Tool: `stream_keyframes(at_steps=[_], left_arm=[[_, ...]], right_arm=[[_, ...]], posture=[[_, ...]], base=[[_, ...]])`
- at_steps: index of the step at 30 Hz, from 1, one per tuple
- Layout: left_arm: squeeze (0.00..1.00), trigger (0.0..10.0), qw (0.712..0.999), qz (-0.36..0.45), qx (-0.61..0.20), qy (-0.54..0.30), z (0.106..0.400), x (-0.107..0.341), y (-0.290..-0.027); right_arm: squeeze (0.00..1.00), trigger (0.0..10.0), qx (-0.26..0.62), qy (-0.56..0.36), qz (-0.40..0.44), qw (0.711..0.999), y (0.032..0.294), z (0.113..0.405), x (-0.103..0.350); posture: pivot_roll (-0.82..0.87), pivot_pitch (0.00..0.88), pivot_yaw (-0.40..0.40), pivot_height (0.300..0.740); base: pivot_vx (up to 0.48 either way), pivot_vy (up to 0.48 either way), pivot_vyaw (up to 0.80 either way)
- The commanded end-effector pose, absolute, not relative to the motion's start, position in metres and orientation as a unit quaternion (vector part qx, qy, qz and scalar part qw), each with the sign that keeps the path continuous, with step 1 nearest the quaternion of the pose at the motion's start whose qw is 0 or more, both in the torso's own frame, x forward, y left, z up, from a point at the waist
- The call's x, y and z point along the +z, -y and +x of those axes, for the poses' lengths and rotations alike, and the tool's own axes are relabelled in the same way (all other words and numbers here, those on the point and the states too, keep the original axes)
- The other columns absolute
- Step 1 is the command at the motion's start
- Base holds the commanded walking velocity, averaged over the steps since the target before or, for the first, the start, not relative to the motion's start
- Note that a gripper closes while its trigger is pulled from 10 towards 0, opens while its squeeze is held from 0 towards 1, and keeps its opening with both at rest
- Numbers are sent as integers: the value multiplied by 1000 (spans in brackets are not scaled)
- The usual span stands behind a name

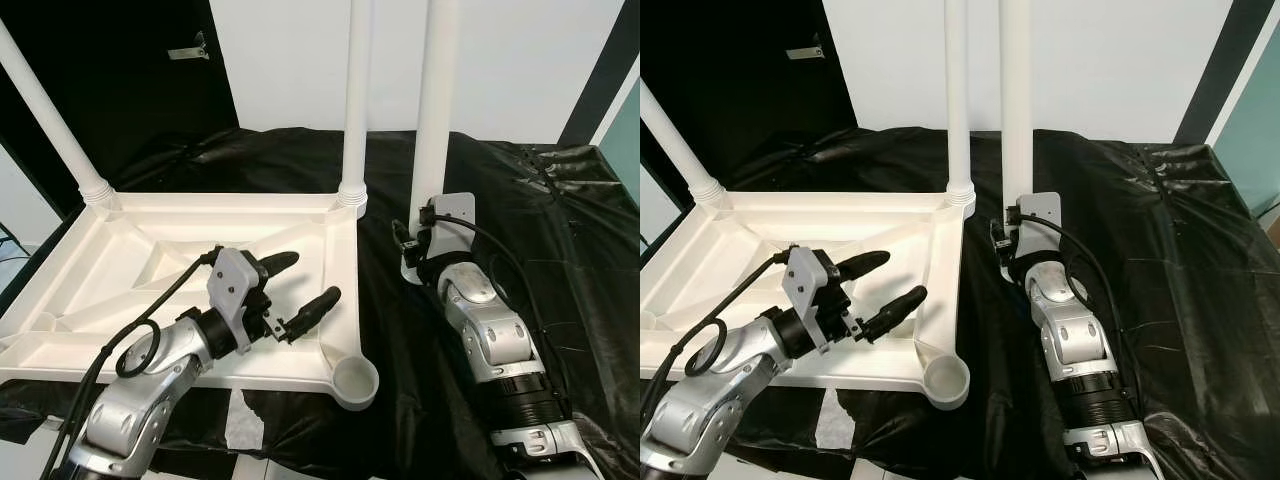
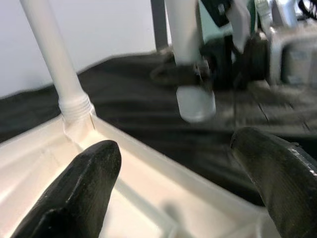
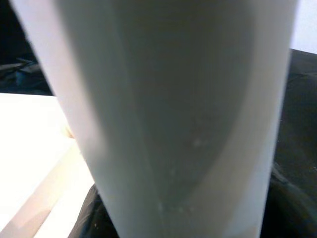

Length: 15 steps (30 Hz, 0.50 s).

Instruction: Building children table

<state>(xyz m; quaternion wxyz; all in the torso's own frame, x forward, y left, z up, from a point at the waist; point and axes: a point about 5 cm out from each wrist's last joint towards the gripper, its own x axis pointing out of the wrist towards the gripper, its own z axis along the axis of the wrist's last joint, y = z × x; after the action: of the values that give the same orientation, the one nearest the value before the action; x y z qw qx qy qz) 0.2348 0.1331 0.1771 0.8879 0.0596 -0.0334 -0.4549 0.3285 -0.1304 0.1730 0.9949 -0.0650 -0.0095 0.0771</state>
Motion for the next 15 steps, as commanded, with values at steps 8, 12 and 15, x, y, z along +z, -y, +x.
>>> stream_keyframes(at_steps=[8,12,15], left_arm=[[0,10000,828,86,-551,-58,201,160,-157],[0,10000,804,115,-570,-125,189,144,-166],[0,10000,801,127,-569,-137,188,139,-165]], right_arm=[[0,10000,86,19,-73,993,127,326,175],[0,10000,79,14,-71,994,129,328,174],[0,10000,80,16,-72,994,129,329,176]], posture=[[5,0,32,740],[12,0,23,740],[14,0,16,740]], base=[[0,0,0],[0,0,0],[0,0,0]])
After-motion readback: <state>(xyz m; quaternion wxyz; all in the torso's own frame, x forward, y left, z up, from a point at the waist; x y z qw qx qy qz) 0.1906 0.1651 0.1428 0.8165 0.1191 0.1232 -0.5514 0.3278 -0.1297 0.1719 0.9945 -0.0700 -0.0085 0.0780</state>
